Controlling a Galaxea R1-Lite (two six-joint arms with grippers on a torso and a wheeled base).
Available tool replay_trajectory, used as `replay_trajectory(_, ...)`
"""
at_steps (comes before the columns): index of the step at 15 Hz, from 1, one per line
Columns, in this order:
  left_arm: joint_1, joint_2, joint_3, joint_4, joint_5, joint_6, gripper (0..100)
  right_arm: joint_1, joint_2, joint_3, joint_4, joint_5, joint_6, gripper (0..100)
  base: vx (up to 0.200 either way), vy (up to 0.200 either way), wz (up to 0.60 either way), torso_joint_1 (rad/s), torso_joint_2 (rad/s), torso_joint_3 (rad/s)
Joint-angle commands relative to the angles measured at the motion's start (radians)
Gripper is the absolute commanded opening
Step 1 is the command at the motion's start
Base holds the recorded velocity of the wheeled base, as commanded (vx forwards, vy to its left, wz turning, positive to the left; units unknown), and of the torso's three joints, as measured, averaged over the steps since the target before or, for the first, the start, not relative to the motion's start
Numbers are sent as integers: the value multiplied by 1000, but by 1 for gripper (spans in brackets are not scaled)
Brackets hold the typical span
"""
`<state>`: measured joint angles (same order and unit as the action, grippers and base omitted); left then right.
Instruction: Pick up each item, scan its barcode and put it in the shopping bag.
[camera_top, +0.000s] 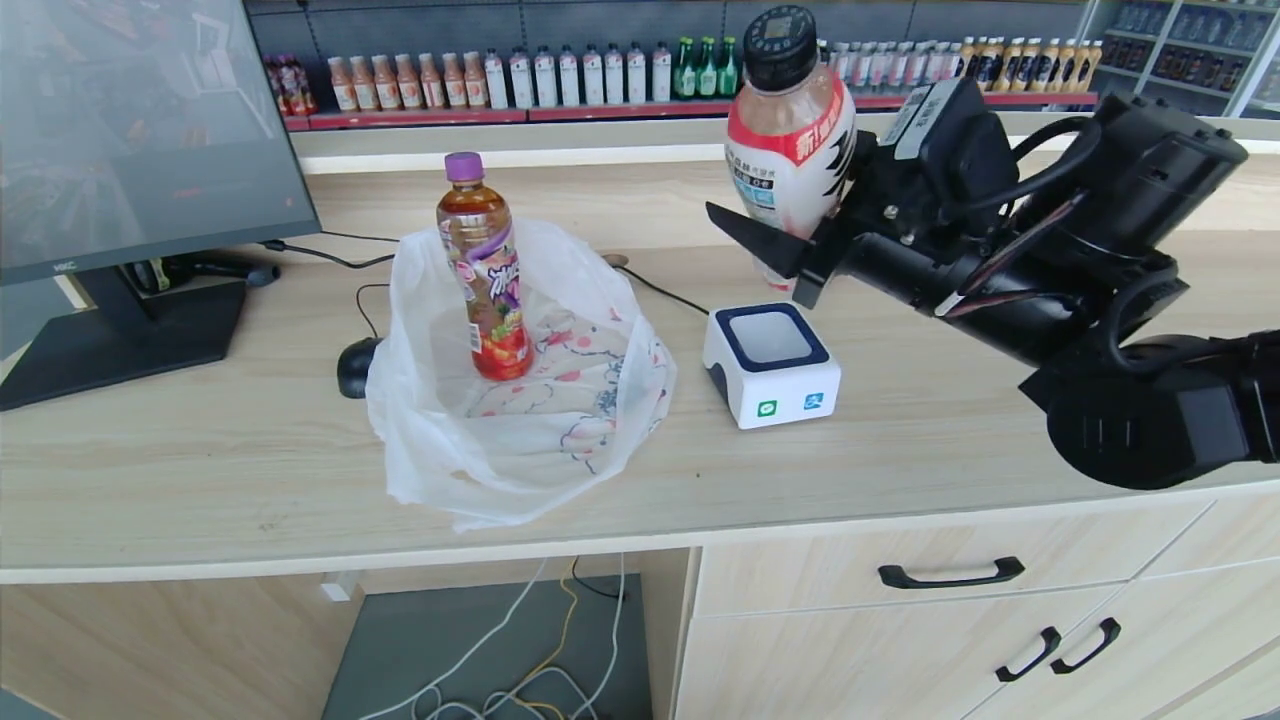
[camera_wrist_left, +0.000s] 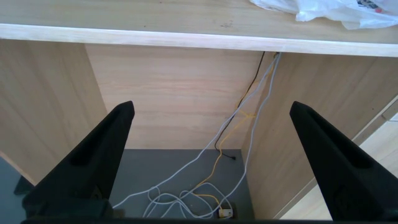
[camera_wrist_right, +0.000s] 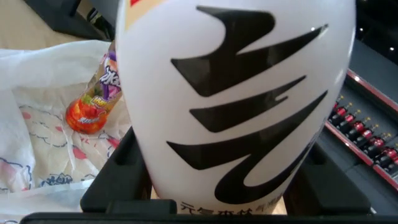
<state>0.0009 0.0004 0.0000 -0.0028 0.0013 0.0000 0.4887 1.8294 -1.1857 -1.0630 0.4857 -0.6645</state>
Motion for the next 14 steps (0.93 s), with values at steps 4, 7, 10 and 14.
replay_trajectory(4, 1, 0, 0, 0, 0, -2, 100, 2, -28, 123, -330, -104, 276, 0, 0, 0, 0, 0, 0, 0)
replay_trajectory(7, 1, 0, 0, 0, 0, -2, 100, 1, -32, 239, -499, -240, 405, 0, 0, 0, 0, 0, 0, 0)
replay_trajectory(10, 1, 0, 0, 0, 0, -2, 100, 1, -32, 318, -508, -366, 441, 0, 0, 0, 0, 0, 0, 0)
replay_trajectory(14, 1, 0, 0, 0, 0, 0, 100, 2, -30, 337, -508, -504, 450, 0, 0, 0, 0, 0, 0, 0)
